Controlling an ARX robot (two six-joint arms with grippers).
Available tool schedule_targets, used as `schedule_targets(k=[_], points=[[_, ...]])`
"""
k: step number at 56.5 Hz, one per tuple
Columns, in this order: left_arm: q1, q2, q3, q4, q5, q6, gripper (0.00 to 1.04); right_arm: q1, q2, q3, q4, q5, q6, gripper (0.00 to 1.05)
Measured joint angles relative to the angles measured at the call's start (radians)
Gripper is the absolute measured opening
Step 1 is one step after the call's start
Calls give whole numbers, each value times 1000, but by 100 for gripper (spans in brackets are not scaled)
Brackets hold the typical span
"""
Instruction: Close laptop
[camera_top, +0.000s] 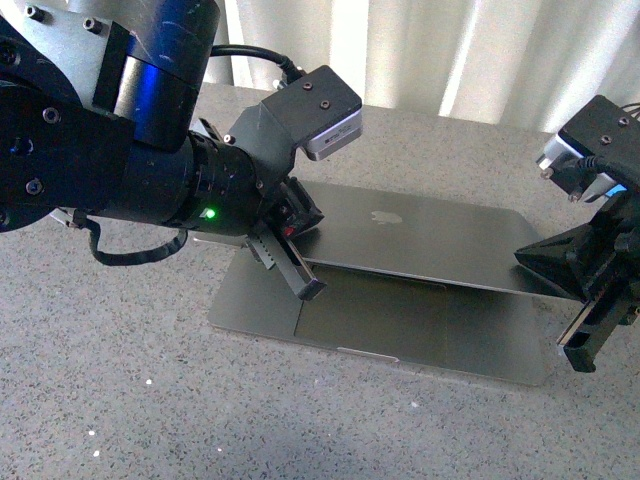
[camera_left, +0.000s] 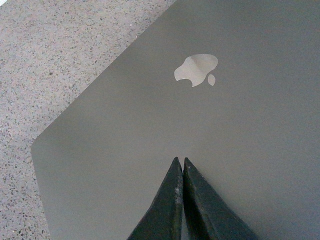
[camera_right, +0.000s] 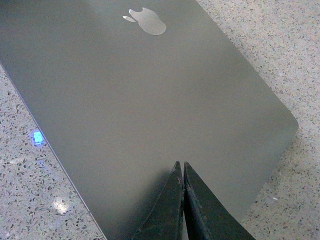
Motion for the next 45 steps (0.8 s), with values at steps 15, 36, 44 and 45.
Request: schedule_targets(k=[15,36,44,45], points=[[0,1,0,-10,9,0,4,0,7,0,3,0,3,1],[0,14,-5,-20,32,-1,4,-14,40,0,18,-4,2,1],[0,16,-17,-24,39,0,4,-20,53,-6,27,-5,0,1],[0,16,-18,-24,39,0,4,-21,55,-6,27,-5,-1,1]])
